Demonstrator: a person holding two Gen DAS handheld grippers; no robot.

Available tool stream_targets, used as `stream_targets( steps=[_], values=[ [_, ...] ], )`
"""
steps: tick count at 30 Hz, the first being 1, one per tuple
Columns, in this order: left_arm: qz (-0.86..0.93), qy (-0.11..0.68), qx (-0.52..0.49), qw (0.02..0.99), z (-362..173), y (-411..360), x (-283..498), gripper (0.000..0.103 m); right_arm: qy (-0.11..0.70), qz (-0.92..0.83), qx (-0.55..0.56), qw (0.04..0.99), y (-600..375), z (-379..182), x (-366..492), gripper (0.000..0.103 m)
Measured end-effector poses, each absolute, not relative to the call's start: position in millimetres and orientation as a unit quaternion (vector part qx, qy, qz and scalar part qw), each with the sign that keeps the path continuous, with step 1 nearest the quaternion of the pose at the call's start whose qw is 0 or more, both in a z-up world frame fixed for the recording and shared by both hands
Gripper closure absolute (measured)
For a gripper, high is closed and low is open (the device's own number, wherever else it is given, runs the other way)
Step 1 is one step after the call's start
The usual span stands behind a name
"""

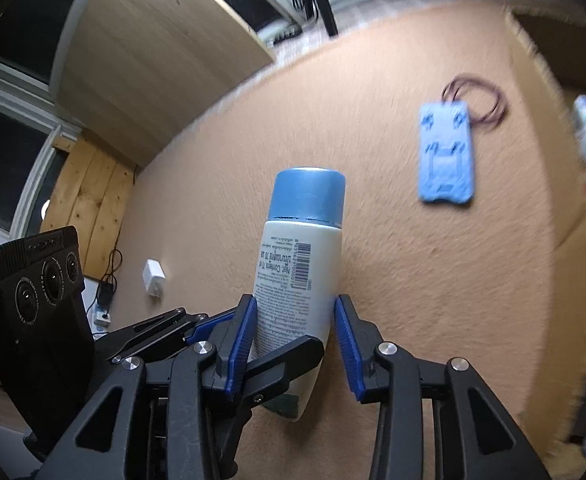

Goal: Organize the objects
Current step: 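Lift the lotion bottle upright with the right tool, then carry the bottle with the right tool into the box and release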

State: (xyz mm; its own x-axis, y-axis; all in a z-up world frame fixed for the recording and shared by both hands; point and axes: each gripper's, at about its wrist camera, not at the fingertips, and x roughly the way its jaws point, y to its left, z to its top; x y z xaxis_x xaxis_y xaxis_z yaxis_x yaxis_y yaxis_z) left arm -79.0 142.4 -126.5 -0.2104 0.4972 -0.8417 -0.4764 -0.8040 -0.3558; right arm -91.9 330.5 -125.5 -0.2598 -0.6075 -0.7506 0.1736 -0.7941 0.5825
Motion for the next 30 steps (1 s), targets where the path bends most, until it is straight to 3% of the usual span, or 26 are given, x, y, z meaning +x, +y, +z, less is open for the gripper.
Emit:
stream_targets(
  steps=[13, 30],
  values=[
    [0.775, 0.013, -0.490, 0.398, -69, 255, -56, 0.056, -0.196, -0.826, 0.495, 0.188, 440, -65, -72, 0.066],
    [0.750, 0.042, -0.485, 0.447, -81, 405, -37, 0.056, -0.209, -0.842, 0.483, 0.115, 567, -72, -72, 0.066]
  ],
)
